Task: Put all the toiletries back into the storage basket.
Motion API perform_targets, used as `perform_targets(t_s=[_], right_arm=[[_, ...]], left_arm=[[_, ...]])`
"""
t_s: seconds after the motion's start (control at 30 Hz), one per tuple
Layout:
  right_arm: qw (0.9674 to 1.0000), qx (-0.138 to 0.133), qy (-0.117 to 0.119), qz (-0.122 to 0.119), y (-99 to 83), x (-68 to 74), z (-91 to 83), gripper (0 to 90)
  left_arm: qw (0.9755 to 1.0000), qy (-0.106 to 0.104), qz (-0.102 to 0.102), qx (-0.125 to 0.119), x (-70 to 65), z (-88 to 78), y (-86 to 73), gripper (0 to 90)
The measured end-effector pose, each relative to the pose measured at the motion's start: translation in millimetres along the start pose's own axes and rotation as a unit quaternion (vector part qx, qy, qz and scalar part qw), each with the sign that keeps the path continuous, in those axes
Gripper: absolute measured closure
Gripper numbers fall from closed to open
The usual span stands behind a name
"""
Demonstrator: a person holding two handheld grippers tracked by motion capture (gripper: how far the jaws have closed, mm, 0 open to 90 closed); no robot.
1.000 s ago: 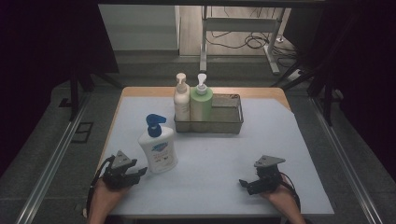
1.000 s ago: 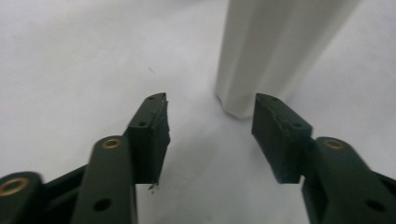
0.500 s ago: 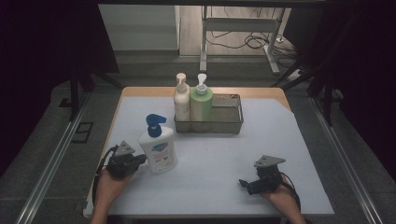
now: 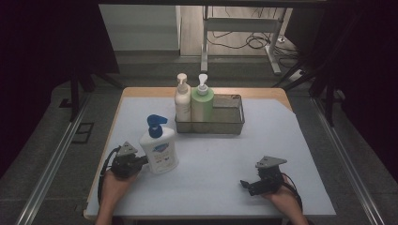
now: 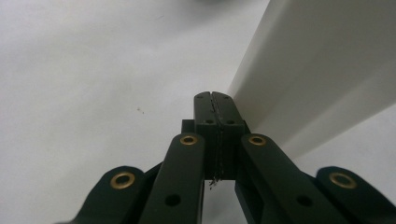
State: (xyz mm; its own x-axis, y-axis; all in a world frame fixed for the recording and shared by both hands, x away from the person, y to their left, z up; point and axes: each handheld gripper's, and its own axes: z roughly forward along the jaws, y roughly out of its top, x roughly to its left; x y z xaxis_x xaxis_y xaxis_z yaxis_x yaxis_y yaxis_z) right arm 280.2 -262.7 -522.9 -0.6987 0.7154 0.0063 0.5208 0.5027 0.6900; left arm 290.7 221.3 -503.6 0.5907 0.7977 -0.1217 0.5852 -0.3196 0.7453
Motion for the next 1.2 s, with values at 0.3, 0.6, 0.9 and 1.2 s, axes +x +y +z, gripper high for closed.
perform_targets(t_s=[0.3, 0.6, 0.9, 1.2], right_arm=[[1.0000, 0.000, 0.000, 0.000, 0.0, 0.0, 0.0, 0.0], [1.0000, -0.001, 0.000, 0.001, -0.1, 0.1, 0.1, 0.0], [1.0000, -0.001, -0.001, 0.000, -0.2, 0.1, 0.1, 0.0], [1.0000, -0.001, 0.000, 0.000, -0.2, 0.1, 0.1, 0.0]], left_arm=[[0.9998, -0.017, 0.006, 0.013, -9.2, 3.4, -2.7, 89.3], [0.9994, -0.025, 0.013, 0.019, -15.5, 4.9, -3.5, 89.3], [0.9987, -0.027, 0.031, 0.029, -26.2, 14.2, 0.9, 89.3], [0.9980, -0.041, 0.035, 0.032, -33.0, 14.7, 1.2, 89.3]])
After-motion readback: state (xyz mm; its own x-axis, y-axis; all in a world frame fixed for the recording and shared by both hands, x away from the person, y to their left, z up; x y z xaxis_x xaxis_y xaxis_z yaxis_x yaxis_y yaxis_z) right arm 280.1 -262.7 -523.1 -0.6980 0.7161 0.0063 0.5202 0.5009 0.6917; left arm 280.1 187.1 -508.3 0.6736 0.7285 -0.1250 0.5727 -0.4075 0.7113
